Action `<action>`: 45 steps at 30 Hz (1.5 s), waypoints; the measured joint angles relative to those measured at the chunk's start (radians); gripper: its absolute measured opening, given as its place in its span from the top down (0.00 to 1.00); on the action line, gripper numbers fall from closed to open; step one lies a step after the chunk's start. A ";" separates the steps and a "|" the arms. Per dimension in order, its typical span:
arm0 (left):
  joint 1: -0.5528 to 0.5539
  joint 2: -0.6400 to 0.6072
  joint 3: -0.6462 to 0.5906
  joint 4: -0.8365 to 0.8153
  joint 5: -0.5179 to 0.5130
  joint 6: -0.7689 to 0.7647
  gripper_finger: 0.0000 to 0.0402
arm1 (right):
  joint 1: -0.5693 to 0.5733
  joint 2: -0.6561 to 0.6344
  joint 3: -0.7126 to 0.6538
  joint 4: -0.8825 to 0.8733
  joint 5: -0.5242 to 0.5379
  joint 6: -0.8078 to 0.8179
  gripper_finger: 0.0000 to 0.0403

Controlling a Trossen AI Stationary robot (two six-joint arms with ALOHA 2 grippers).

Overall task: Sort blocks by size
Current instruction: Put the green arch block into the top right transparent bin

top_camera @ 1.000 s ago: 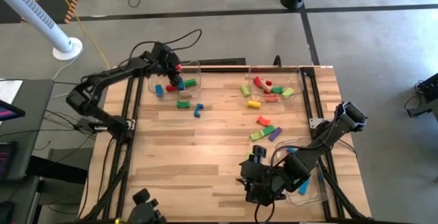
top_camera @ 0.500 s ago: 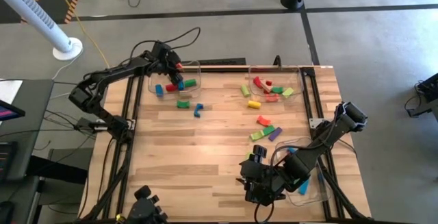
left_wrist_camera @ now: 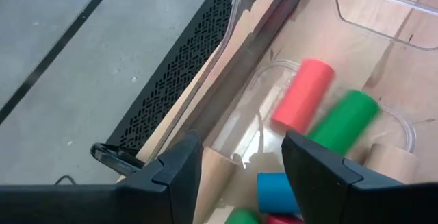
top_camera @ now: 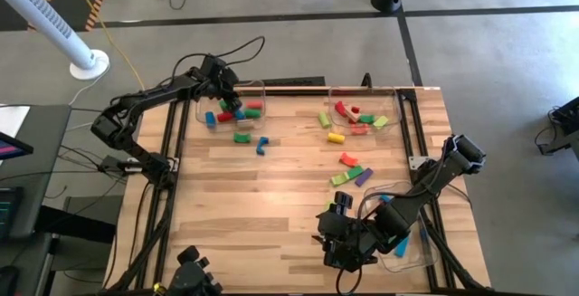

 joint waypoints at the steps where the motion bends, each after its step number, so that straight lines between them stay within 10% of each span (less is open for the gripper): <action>1: 0.000 0.000 0.000 0.000 0.000 0.000 0.52 | 0.000 0.000 0.000 0.000 0.000 0.000 0.32; 32: -0.076 -0.007 0.007 -0.004 0.099 0.000 0.52 | 0.000 0.000 0.000 -0.002 -0.001 -0.002 0.32; 45: -0.197 -0.219 0.007 -0.057 0.108 0.006 0.52 | 0.000 0.000 0.000 -0.007 -0.002 -0.002 0.32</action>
